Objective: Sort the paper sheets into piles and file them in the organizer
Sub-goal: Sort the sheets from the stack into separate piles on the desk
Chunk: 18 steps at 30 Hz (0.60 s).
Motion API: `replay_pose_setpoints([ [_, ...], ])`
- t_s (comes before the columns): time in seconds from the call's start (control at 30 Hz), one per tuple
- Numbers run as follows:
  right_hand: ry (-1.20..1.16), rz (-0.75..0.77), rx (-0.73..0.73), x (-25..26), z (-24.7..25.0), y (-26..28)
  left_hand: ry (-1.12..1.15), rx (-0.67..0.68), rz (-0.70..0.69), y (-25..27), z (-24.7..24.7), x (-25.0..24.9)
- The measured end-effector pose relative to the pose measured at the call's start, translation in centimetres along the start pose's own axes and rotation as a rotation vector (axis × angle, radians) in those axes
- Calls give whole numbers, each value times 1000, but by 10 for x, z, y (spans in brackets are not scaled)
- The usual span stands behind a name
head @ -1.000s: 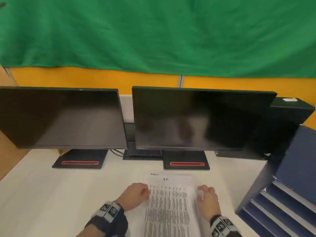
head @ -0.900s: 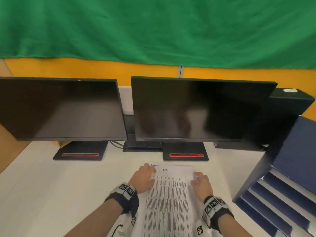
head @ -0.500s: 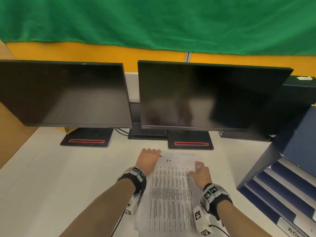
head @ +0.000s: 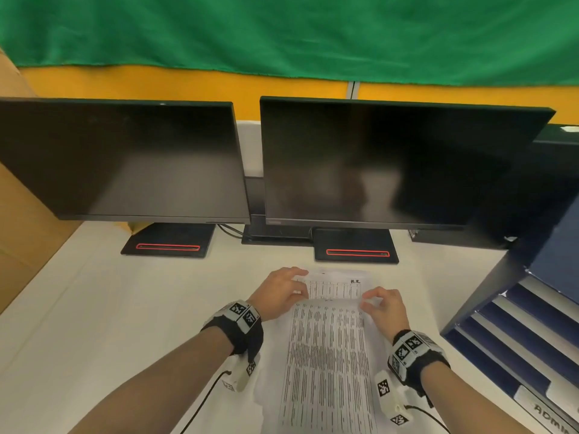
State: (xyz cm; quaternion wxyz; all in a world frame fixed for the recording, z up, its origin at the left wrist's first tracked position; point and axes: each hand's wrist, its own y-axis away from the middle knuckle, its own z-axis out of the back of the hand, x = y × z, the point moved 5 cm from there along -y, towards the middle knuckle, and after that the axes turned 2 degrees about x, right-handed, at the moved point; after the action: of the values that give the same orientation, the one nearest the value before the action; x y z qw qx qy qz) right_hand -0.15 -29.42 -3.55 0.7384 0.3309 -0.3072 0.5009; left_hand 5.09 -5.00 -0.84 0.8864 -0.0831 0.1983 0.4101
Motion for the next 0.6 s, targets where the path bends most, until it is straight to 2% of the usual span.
replay_pose_setpoints([
  [0.07,32,11,14,-2,-2,4,145,36,58,-7,-2,3],
  [0.13,15,8,42,-7,-4,5,176,50,136,-15,-2,8],
  [0.3,-61,7,107,-6,-5,9,-86,104,375,-29,-5,35],
  [0.4,-54,-16,120,-7,-2,9,-168,150,377,-32,-5,38],
  [0.6,-87,-30,125,-13,2,13,-248,93,290,-30,-1,27],
])
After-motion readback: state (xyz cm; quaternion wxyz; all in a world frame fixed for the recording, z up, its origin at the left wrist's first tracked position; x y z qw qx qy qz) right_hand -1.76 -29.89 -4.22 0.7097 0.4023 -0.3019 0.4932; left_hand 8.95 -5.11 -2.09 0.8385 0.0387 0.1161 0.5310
